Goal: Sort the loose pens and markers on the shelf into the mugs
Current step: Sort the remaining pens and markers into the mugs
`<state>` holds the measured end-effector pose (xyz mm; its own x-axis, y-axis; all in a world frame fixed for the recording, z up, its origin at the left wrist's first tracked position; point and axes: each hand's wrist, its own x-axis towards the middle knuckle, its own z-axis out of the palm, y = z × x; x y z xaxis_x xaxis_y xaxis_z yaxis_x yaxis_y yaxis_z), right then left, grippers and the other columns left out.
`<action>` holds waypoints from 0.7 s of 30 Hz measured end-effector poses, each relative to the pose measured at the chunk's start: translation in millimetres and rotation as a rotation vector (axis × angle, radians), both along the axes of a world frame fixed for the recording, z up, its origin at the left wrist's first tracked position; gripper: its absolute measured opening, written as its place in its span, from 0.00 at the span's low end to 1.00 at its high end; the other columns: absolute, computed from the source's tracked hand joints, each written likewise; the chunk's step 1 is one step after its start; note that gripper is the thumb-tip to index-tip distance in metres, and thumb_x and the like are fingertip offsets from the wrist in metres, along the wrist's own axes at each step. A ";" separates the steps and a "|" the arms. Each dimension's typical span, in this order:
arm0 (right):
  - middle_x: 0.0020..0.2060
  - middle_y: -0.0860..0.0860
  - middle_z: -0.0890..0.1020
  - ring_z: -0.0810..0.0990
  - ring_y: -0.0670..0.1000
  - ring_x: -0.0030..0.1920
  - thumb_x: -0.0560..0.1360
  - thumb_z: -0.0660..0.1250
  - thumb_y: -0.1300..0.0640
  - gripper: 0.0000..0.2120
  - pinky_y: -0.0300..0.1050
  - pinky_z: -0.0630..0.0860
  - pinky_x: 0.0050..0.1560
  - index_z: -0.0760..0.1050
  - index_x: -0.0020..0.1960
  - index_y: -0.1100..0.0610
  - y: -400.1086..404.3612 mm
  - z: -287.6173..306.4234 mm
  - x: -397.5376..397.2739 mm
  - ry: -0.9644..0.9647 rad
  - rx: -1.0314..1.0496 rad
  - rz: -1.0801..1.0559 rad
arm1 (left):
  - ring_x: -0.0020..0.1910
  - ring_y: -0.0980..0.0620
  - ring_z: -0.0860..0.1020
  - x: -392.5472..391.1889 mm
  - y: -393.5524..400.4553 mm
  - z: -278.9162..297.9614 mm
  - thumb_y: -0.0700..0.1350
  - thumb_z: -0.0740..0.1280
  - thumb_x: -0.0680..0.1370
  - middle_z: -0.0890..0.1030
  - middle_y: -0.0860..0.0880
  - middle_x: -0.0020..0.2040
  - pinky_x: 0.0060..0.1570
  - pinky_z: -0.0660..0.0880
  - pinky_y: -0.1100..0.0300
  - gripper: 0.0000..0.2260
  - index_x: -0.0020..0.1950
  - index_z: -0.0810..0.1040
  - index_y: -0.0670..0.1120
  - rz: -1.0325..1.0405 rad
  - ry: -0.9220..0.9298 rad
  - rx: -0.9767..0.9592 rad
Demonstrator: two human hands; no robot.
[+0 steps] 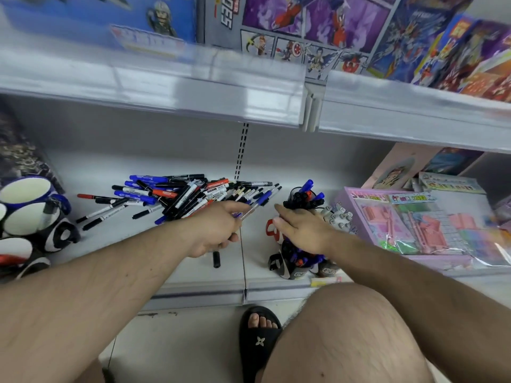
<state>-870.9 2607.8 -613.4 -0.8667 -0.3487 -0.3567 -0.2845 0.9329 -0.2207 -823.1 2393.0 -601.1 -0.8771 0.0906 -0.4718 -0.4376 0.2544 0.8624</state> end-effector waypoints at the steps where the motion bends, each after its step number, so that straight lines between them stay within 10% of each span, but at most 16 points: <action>1: 0.68 0.53 0.76 0.72 0.55 0.69 0.83 0.50 0.40 0.24 0.46 0.67 0.67 0.70 0.71 0.50 -14.9 18.6 -0.8 -0.024 -0.110 -0.048 | 0.39 0.52 0.73 2.5 -3.8 5.0 0.36 0.57 0.83 0.75 0.47 0.48 0.34 0.68 0.61 0.19 0.62 0.75 0.58 -0.032 0.035 -0.046; 6: 0.35 0.56 0.81 0.77 0.52 0.30 0.77 0.63 0.60 0.07 0.44 0.71 0.32 0.78 0.49 0.61 -76.8 81.8 4.8 -0.129 -0.615 -0.243 | 0.37 0.51 0.74 22.2 -41.0 40.5 0.38 0.60 0.82 0.79 0.46 0.46 0.36 0.70 0.58 0.17 0.64 0.77 0.57 -0.027 0.165 -0.131; 21: 0.38 0.53 0.80 0.78 0.50 0.33 0.78 0.68 0.60 0.03 0.44 0.75 0.36 0.76 0.47 0.55 -287.5 78.3 84.6 -0.358 -1.103 -0.216 | 0.25 0.53 0.71 141.6 -239.3 82.7 0.43 0.66 0.81 0.77 0.46 0.33 0.25 0.70 0.64 0.07 0.45 0.79 0.41 0.650 0.307 -0.168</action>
<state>-786.3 2320.3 -535.1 -0.8574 -0.4787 -0.1893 0.0981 0.2091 -0.9730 -681.5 2153.7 -518.4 -0.8238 -0.5444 -0.1583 -0.2905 0.1656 0.9424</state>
